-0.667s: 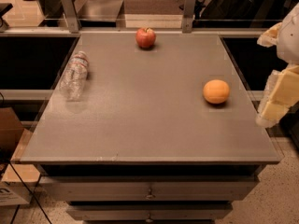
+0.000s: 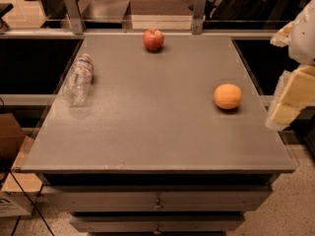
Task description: Place water bottle upright
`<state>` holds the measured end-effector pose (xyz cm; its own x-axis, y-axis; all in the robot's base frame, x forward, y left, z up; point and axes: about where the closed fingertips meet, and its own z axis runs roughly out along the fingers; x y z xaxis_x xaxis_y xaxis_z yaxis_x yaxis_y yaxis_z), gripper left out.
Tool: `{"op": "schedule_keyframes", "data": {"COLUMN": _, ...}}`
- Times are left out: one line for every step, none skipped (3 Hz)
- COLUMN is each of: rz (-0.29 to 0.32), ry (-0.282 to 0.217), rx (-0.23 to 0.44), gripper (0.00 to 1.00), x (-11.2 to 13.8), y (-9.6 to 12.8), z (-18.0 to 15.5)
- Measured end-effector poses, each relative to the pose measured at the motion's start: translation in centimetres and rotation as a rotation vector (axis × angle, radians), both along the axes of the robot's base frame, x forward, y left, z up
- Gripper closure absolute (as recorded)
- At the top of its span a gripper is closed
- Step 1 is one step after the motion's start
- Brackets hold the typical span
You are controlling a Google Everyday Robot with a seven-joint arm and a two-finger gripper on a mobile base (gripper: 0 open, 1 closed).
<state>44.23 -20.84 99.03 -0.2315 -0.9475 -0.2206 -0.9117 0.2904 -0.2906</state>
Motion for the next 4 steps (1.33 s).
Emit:
{"op": "schedule_keyframes", "data": {"rz": -0.044, "ry": -0.015, "rx": 0.081, "gripper": 0.0, "x": 1.8, "y": 2.3, "z": 0.5}}
{"op": "schedule_keyframes", "data": {"rz": -0.097, "ry": -0.024, "rx": 0.158, "gripper": 0.0, "x": 4.5, "y": 5.8, "z": 0.6}}
{"op": "schedule_keyframes", "data": {"rz": -0.134, "ry": -0.049, "rx": 0.244, "gripper": 0.0, "x": 7.4, "y": 9.5, "z": 1.9}}
{"op": "schedule_keyframes", "data": {"rz": -0.147, "ry": -0.05, "rx": 0.255, "gripper": 0.0, "x": 7.5, "y": 9.8, "z": 2.2}}
